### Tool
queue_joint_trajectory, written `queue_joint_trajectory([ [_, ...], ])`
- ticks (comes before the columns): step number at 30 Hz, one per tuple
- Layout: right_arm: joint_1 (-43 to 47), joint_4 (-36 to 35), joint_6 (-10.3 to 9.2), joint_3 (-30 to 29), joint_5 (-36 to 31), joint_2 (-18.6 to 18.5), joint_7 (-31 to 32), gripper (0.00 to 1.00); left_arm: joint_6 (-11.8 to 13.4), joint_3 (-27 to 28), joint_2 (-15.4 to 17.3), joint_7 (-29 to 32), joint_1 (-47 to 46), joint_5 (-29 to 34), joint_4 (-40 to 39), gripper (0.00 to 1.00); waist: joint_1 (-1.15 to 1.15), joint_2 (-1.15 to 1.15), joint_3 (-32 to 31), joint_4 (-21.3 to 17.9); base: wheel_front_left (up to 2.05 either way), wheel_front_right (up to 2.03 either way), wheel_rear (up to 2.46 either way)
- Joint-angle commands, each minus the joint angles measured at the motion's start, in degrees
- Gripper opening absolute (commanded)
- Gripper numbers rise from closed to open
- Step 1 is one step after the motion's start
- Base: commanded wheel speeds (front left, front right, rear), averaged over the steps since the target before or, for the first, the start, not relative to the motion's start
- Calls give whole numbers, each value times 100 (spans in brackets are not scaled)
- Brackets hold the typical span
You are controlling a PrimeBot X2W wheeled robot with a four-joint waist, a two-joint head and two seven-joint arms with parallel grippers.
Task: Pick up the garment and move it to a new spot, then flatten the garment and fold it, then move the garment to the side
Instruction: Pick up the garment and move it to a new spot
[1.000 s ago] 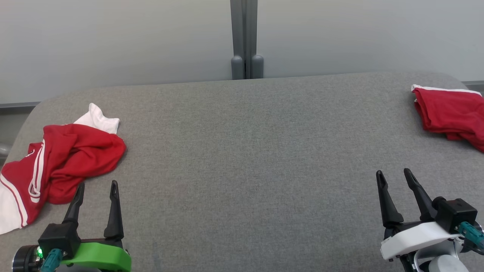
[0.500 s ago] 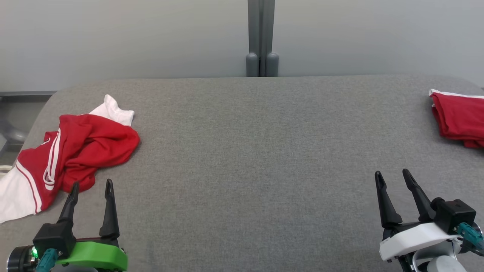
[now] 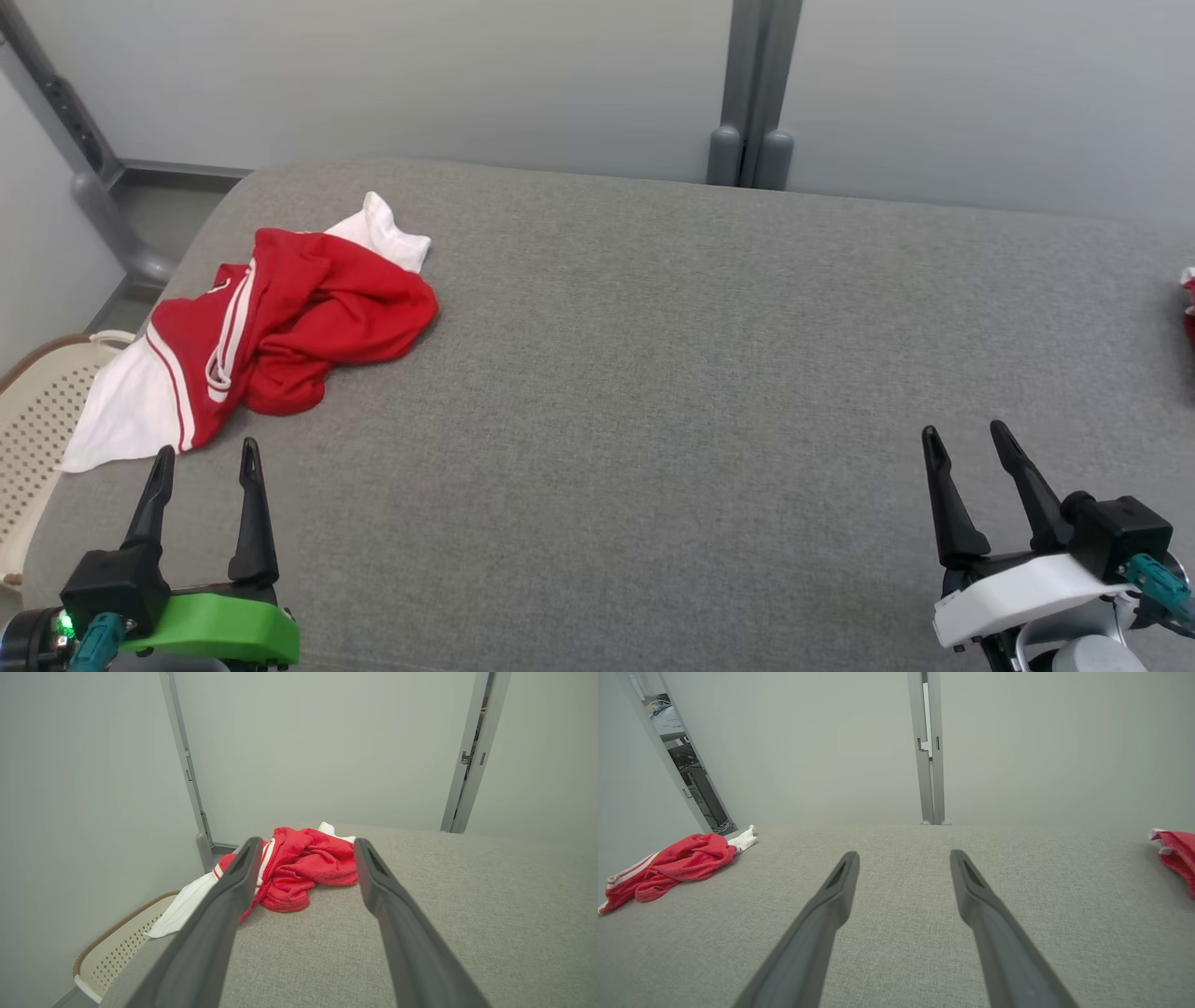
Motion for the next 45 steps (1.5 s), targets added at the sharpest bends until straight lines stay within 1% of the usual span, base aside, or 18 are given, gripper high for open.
queue_joint_trajectory([
  [1, -32, -34, -11, -1, -49, -12, -16, 100, 43, 24, 24, -2, 45, -36, -11, 100, 0, 0, 102, 311, 0, 0, 0],
  [15, -166, -53, -11, 64, -99, -81, -13, 100, 143, 79, -14, -76, 48, -129, -21, 100, 0, 0, 274, 1073, 0, 0, 0],
  [26, -187, -78, -11, 84, -126, -136, 47, 100, 174, 138, -41, -150, 115, -186, 16, 100, 0, 0, 322, 1343, 0, 0, 0],
  [33, -243, -133, -11, 129, -131, -170, 99, 100, 203, 180, -56, -167, 141, -178, 24, 100, 0, 0, 364, 1307, 0, 0, 0],
  [37, -256, -173, -11, 51, -136, -213, 125, 100, 180, 186, -74, -184, 1, -202, 41, 100, 0, 0, 441, 1230, 0, 0, 0],
  [41, -365, -300, -11, -45, -178, -328, 211, 100, 137, 245, -25, -196, -263, -215, 73, 100, 0, 0, 646, 1053, 0, 0, 0],
  [45, -477, -548, -11, -248, -234, -551, 352, 100, 39, 268, 30, -205, -775, -241, 180, 100, 0, 0, 1012, 811, 0, 0, 0],
])
